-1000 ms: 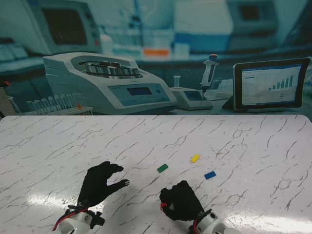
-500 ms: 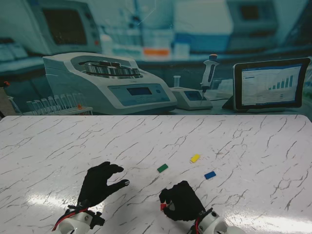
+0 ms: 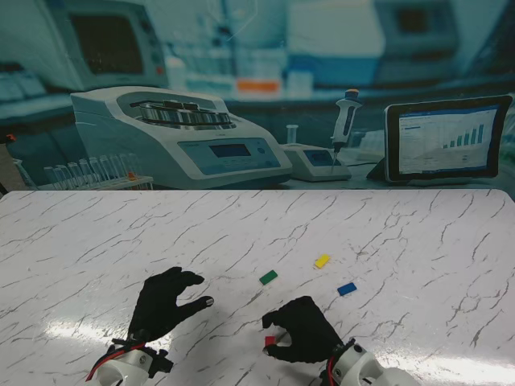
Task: Arrange dominoes in a row
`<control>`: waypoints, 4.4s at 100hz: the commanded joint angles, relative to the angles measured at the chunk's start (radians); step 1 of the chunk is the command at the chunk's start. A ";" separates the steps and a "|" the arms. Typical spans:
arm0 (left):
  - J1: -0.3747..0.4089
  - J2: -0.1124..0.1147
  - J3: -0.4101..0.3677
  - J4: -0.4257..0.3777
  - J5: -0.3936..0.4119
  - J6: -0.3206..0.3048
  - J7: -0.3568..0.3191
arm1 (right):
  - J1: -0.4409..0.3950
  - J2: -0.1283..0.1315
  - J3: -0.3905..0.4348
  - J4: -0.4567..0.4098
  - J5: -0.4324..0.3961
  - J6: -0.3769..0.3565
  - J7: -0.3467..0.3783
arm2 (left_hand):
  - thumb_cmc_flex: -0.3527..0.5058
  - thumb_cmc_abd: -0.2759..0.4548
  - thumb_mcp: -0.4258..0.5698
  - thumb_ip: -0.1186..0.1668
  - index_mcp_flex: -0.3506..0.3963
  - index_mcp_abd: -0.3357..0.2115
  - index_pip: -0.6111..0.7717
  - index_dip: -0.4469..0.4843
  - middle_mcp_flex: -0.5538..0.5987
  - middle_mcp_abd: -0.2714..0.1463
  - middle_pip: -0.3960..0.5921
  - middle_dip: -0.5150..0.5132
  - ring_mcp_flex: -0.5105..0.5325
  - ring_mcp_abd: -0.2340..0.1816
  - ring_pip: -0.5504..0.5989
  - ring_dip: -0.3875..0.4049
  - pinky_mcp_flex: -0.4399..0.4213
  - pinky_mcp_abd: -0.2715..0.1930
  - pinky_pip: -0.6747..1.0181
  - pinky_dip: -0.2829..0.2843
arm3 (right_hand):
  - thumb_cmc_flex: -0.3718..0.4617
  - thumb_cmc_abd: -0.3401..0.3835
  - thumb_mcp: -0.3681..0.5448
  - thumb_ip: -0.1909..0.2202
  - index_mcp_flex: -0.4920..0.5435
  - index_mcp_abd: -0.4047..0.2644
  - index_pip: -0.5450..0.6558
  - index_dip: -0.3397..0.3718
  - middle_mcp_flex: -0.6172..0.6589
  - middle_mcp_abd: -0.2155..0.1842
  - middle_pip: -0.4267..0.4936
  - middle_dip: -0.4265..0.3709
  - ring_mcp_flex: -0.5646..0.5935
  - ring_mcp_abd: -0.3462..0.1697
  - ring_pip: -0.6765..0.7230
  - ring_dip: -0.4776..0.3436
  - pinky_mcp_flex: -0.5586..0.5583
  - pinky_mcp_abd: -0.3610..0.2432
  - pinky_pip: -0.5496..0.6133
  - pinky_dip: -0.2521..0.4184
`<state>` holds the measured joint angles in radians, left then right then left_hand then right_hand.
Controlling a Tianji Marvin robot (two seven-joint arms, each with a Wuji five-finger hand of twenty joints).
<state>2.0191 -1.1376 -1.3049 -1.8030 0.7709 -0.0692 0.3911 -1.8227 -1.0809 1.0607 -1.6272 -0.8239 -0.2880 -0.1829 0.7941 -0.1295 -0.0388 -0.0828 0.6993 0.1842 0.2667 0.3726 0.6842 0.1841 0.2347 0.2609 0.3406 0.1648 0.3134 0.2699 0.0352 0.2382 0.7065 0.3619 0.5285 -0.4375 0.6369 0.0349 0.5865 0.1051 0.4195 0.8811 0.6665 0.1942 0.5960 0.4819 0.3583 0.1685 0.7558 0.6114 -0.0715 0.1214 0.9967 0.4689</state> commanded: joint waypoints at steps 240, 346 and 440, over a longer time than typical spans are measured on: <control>-0.011 -0.009 0.004 0.016 -0.046 -0.004 -0.026 | 0.567 -0.062 -0.418 0.436 0.051 0.262 -0.054 | -0.015 -0.005 -0.020 -0.015 0.019 -0.042 0.041 0.023 0.031 -0.024 0.032 0.015 0.031 -0.013 0.031 0.007 0.005 -0.014 0.026 0.014 | 0.212 -0.100 0.244 -0.100 -0.003 -0.195 0.151 -0.189 -0.037 -0.238 -0.130 -0.204 0.044 -0.253 -0.182 -0.198 0.174 -0.006 -0.047 0.025; -0.016 -0.012 0.006 0.028 -0.064 -0.014 -0.021 | 0.518 -0.076 -0.395 0.441 0.067 0.257 -0.122 | 0.012 0.041 -0.020 -0.020 0.047 -0.041 0.069 0.026 0.056 -0.019 0.046 0.019 0.045 -0.008 0.044 0.012 0.007 0.002 0.043 0.023 | 0.327 -0.158 0.316 -0.149 -0.063 -0.251 0.787 0.083 -0.027 -0.116 0.356 0.278 0.083 -0.098 0.095 -0.049 0.184 0.045 0.106 -0.002; -0.014 -0.013 0.007 0.029 -0.065 -0.007 -0.016 | 0.510 -0.080 -0.382 0.434 0.097 0.241 -0.111 | 0.022 0.034 -0.023 -0.019 0.047 -0.050 0.098 0.027 0.069 -0.024 0.058 0.024 0.056 -0.008 0.053 0.016 0.011 -0.001 0.050 0.026 | 0.331 -0.158 0.330 -0.140 -0.122 -0.208 0.482 -0.046 0.008 -0.123 0.377 0.263 0.143 -0.083 0.112 -0.010 0.219 0.080 0.119 0.002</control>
<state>1.9978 -1.1436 -1.3004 -1.7753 0.7103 -0.0556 0.3822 -1.2881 -1.1565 0.6885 -1.2125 -0.7296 -0.0422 -0.3044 0.8040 -0.1277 -0.0388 -0.0828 0.7279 0.1711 0.3532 0.3848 0.7345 0.1819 0.2771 0.2729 0.3867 0.1648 0.3582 0.2710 0.0481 0.2382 0.7197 0.3726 0.8276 -0.5768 0.9452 -0.0864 0.4823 -0.0997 0.9252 0.8460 0.6499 0.0818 0.9488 0.7423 0.3889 0.0151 0.7690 0.5438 0.1393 0.1214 1.0870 0.4726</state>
